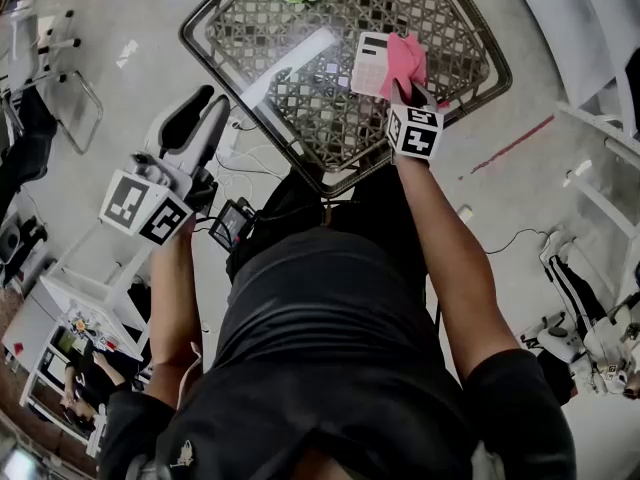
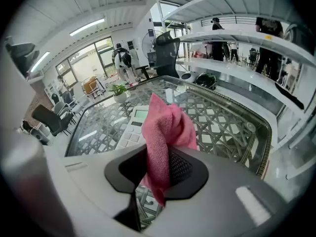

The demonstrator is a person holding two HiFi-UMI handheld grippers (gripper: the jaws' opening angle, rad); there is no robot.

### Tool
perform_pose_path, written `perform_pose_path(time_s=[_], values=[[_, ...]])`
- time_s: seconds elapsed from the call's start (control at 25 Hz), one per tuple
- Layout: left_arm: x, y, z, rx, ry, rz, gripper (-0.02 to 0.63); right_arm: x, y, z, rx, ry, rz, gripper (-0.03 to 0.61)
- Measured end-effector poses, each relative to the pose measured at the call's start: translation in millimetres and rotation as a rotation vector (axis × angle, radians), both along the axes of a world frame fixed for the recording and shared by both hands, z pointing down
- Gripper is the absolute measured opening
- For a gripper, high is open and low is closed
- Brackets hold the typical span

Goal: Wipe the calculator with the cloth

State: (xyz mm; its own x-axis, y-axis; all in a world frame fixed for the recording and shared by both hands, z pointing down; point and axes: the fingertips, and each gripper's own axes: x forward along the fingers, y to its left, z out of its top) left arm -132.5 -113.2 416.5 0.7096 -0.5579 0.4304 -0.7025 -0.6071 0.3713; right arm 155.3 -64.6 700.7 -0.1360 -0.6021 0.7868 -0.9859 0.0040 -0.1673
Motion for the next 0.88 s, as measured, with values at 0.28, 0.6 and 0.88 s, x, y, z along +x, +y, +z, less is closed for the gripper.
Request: perform_pose_path(time_s=[0.28, 0.6, 0.88], values=[[-14, 5, 2, -0.005, -0.003, -0.020, 0.170, -47, -7, -1, -0.001, -0.027, -0.081, 0.084], [-22, 9, 4, -0.006, 0.002, -0.037, 0.170, -101, -9, 4, 0.001, 0.031, -0.333, 0.084], [-25, 5, 8, -0.009, 0.003, -0.041, 0.170, -109, -5, 14, 0.000, 0.087, -0.467, 0.084]])
